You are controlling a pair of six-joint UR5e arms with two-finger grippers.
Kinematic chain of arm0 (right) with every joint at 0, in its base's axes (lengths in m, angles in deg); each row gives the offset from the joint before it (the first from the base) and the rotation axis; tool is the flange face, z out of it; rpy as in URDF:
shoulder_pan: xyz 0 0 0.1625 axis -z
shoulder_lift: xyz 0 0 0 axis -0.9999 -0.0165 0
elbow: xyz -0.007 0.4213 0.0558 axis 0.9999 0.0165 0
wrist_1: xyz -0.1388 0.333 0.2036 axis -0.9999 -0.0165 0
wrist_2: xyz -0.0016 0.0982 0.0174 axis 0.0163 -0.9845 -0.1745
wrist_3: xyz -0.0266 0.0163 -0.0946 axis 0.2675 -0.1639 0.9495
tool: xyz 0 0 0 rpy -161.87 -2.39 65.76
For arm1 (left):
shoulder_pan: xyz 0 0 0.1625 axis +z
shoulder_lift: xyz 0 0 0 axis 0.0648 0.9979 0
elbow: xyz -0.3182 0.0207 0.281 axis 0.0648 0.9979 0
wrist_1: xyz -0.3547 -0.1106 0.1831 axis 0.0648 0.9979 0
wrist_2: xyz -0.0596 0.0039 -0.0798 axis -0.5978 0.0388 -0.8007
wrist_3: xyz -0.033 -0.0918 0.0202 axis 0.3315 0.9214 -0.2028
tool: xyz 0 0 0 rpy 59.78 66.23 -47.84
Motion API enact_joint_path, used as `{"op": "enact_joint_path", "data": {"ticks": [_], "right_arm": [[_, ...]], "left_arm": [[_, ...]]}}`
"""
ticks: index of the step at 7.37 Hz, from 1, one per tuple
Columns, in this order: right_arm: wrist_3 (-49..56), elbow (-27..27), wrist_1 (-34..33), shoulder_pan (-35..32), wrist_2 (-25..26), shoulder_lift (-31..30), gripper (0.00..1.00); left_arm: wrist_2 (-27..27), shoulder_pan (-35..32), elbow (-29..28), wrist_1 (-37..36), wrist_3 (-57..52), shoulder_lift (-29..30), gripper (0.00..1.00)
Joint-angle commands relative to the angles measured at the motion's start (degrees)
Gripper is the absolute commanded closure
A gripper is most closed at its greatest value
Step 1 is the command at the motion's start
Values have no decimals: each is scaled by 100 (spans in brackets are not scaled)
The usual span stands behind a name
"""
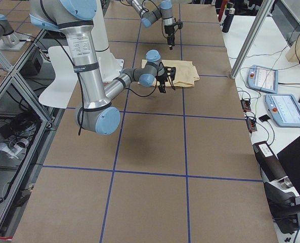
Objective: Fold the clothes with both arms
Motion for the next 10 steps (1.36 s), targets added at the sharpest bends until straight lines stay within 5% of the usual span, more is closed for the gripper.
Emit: {"op": "enact_joint_path", "data": {"ticks": [1, 4, 7, 10], "right_arm": [[-105, 5, 154, -1, 4, -100, 0], [-105, 31, 145, 0, 22, -109, 0], [-105, 31, 145, 8, 22, -100, 0], [-105, 40, 145, 8, 22, -100, 0]], "left_arm": [[903, 1158, 925, -45, 948, -701, 0], [1271, 1972, 885, -763, 1347, -634, 1], [1253, 1973, 649, -775, 1348, -485, 50], [1235, 1973, 507, -775, 1348, -370, 55]]}}
